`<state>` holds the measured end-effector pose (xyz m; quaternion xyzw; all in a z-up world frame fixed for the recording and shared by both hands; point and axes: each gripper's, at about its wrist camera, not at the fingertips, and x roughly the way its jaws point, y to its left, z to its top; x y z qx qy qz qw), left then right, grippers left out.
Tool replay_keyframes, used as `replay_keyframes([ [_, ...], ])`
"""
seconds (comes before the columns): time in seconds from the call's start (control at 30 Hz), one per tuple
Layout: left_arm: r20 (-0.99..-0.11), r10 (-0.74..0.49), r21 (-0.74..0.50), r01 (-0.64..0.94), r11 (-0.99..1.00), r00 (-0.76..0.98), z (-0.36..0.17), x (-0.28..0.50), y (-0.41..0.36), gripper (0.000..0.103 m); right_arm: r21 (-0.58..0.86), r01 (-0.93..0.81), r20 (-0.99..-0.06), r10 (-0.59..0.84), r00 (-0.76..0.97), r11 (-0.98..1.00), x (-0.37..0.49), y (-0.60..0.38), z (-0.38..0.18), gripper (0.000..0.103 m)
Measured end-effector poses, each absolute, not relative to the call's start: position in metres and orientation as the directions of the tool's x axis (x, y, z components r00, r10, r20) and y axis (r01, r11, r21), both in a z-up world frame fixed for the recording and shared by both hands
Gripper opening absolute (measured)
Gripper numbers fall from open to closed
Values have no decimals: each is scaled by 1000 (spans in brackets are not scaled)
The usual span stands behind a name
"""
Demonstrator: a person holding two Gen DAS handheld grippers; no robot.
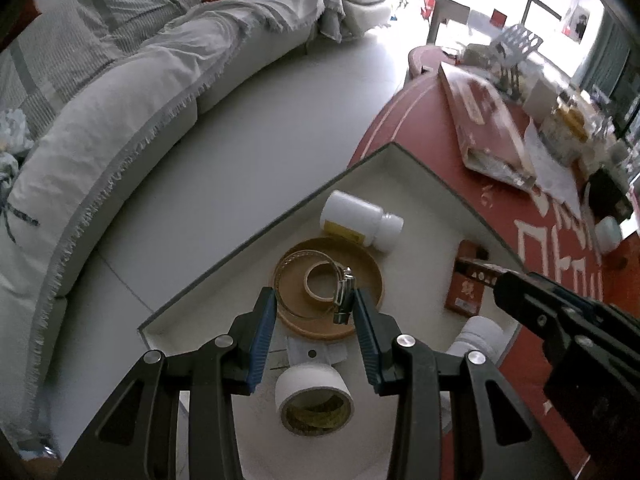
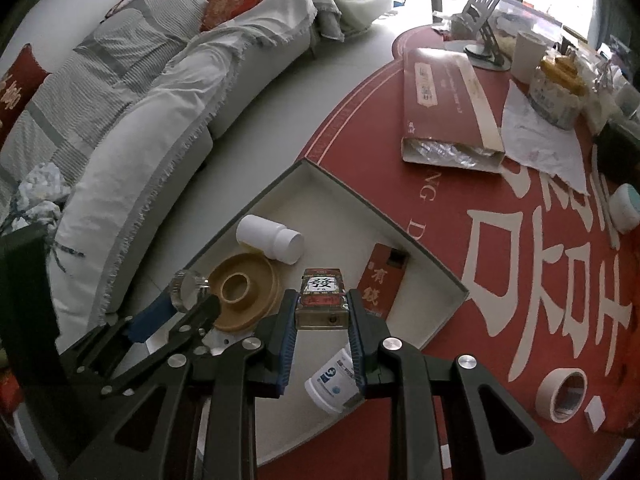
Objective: Organize rigid objects
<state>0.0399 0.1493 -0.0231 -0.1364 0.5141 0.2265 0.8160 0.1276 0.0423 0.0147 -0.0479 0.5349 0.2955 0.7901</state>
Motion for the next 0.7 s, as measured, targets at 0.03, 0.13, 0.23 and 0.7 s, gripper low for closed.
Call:
replay_keyframes([
  [0.03, -902, 228, 13, -505, 863, 366, -26, 42, 148, 42, 243, -515, -877, 413, 246, 822, 128, 44, 11, 25],
  [0.13, -905, 224, 18, -494, 869, 362, -33, 46, 145, 43, 247, -503, -885, 404, 230, 828, 132, 48, 2, 25],
  [0.23, -902, 237, 37, -481, 876, 361, -37, 47, 140, 73, 253, -497, -897, 393, 200, 830, 136, 51, -8, 26],
  [0.7, -894, 173, -50, -476, 878, 413, -21, 27, 137, 93, 283, -363, -855, 405, 324, 888, 124, -29, 11, 102],
])
